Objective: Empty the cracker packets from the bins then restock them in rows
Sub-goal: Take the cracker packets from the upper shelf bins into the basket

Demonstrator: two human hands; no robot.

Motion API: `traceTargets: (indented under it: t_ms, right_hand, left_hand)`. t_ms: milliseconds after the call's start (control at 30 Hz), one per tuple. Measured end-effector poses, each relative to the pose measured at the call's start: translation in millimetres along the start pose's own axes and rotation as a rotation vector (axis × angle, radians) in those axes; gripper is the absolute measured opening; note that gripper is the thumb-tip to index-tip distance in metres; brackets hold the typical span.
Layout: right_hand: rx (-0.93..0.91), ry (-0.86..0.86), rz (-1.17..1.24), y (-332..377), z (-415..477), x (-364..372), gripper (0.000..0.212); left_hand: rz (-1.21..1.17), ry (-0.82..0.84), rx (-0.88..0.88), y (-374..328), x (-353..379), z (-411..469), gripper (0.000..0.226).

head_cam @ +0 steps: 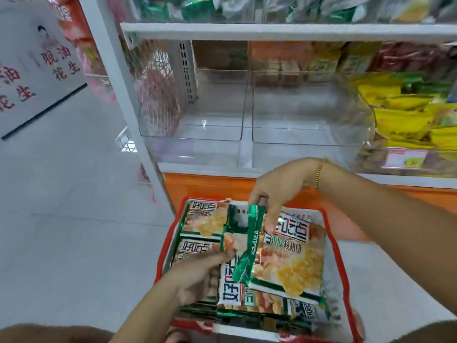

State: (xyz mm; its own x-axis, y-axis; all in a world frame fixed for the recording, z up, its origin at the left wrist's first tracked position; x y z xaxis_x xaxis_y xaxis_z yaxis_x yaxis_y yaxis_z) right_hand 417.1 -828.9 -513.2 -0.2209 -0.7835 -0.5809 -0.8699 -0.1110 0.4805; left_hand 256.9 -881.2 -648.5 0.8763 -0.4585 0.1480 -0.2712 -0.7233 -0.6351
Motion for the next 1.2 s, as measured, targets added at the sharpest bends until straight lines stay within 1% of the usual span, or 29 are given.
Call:
traceTargets:
  t_ms: [67,133,200,233,300,333,400,433,500,533,567,600,633,667,700,767,800,833,933,967,1000,1033,1100,1133,1167,1200]
  right_hand:
    - [-0.020,0.000,-0.027,9,18,11,0.032]
    - [-0.018,-0.084,-0.017,13,32,14,0.049]
    - [-0.026,-0.194,0.008,16,38,11,0.056]
    - [-0.037,-0.256,0.016,19,39,8,0.057]
    - [-0.055,-0.389,-0.026,22,37,0,0.058]
    - [-0.054,-0.456,-0.067,22,34,-3,0.061]
    - [-0.029,-0.599,-0.132,18,24,-8,0.070]
    - [0.012,-0.676,-0.122,13,16,-11,0.075]
    - [0.140,-0.803,-0.018,-7,-4,-18,0.081]
    - [0.226,-0.816,0.051,-22,-12,-19,0.084]
    - [0.306,-0.781,0.120,-37,-18,-17,0.086]
    - [0.359,-0.710,0.197,-50,-20,-12,0.087]
    - [0.368,-0.623,0.300,-59,-19,-3,0.086]
    - [0.332,-0.537,0.437,-64,-15,8,0.080]
    - [0.268,-0.471,0.597,-64,-9,19,0.070]
    - [0.151,-0.421,0.920,-65,2,37,0.050]
    - [0.114,-0.429,1.037,-68,6,44,0.046]
    - [0.088,-0.447,1.122,-72,9,49,0.046]
    - [0.074,-0.475,1.291,-84,7,64,0.047]
    - [0.092,-0.474,1.331,-91,6,70,0.049]
    - [0.118,-0.466,1.363,-98,3,76,0.054]
    - [0.152,-0.452,1.379,-104,1,81,0.065]
    - [0.229,-0.410,1.344,-114,-1,91,0.095]
    - [0.264,-0.381,1.294,-117,-2,96,0.105]
    - [0.281,-0.350,1.254,-118,-2,101,0.111]
    - [0.297,-0.325,1.215,-117,-2,105,0.111]
  left_hand:
    - [-0.006,0.022,0.011,2,0,5,0.035]
    - [-0.050,0.035,0.017,4,-3,11,0.016]
    - [-0.094,0.029,0.021,9,-9,21,0.012]
    - [-0.132,0.041,0.024,10,-11,25,0.019]
    - [-0.223,0.080,0.038,12,-15,35,0.047]
    - [-0.258,0.095,0.046,12,-17,38,0.056]
    - [-0.300,0.083,0.082,7,-20,43,0.061]
    - [-0.317,0.065,0.105,4,-24,44,0.063]
    - [-0.346,0.042,0.142,-4,-30,48,0.067]
    - [-0.350,0.044,0.157,-8,-34,50,0.065]
    - [-0.348,0.037,0.168,-13,-36,50,0.057]
    - [-0.350,0.032,0.174,-16,-40,51,0.046]
    - [-0.340,0.017,0.174,-21,-44,51,0.037]
    - [-0.320,0.008,0.171,-27,-46,50,0.031]
    - [-0.292,0.010,0.166,-35,-49,48,0.030]
    - [-0.206,0.024,0.144,-49,-57,48,0.043]
    - [-0.142,0.028,0.129,-56,-61,47,0.051]
    - [-0.061,0.040,0.113,-64,-64,46,0.054]
    - [0.215,0.095,0.078,-94,-64,41,0.044]
    - [0.309,0.098,0.063,-104,-65,42,0.048]
    - [0.409,0.087,0.058,-115,-66,43,0.049]
    - [0.521,0.071,0.061,-127,-67,44,0.046]
    - [0.819,0.033,0.101,-149,-67,48,0.037]
    - [0.981,0.019,0.123,-158,-64,50,0.036]
    - [1.138,0.009,0.137,-166,-60,52,0.039]
    - [1.269,-0.006,0.140,-170,-55,54,0.041]
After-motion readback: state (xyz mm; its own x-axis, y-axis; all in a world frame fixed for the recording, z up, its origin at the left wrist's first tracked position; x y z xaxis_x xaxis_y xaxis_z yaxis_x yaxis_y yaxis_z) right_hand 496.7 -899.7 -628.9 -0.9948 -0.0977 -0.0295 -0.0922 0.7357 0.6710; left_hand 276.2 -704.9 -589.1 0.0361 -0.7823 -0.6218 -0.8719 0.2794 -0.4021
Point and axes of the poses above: each hand's wrist, its own z-axis towards the middle knuckle, its own x-axis out of the palm, y = z × x, the point moved 7 cm from there along z, towards the middle knuckle, and after that the axes turned 5 degrees about -y, right-handed, at the moved point
